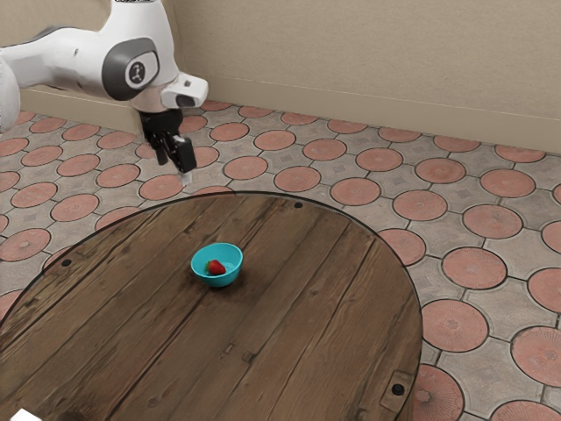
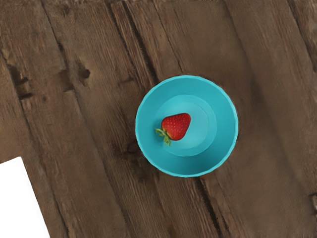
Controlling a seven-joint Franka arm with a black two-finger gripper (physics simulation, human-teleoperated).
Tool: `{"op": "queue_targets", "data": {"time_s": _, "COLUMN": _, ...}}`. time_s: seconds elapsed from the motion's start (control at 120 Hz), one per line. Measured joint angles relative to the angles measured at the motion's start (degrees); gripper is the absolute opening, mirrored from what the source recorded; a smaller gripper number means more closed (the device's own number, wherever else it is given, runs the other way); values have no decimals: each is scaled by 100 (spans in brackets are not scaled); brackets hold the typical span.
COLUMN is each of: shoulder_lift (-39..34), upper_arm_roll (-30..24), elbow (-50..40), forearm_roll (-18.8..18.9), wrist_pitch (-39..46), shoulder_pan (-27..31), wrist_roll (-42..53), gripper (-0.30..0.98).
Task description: Take strawberry from the bowl
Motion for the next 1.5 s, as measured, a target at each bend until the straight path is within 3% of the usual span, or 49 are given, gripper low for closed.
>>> {"op": "queue_targets", "data": {"time_s": 0.292, "shoulder_lift": 238, "upper_arm_roll": -29, "elbow": -1121, "forearm_roll": 230, "wrist_pitch": 1063, "shoulder_pan": -46, "wrist_roll": 2072, "gripper": 68}}
{"op": "queue_targets", "data": {"time_s": 0.475, "shoulder_lift": 538, "upper_arm_roll": -34, "elbow": -1209, "forearm_roll": 283, "wrist_pitch": 1574, "shoulder_pan": -79, "wrist_roll": 3128, "gripper": 49}}
{"op": "queue_targets", "data": {"time_s": 0.692, "shoulder_lift": 942, "upper_arm_roll": -117, "elbow": -1179, "forearm_roll": 274, "wrist_pitch": 1871, "shoulder_pan": -68, "wrist_roll": 4171, "gripper": 38}}
{"op": "queue_targets", "data": {"time_s": 1.033, "shoulder_lift": 1771, "upper_arm_roll": -120, "elbow": -749, "forearm_roll": 259, "wrist_pitch": 2209, "shoulder_pan": -15, "wrist_roll": 5188, "gripper": 33}}
{"op": "queue_targets", "data": {"time_s": 1.5, "shoulder_lift": 2139, "upper_arm_roll": -128, "elbow": -708, "forearm_roll": 249, "wrist_pitch": 2466, "shoulder_pan": 13, "wrist_roll": 5880, "gripper": 27}}
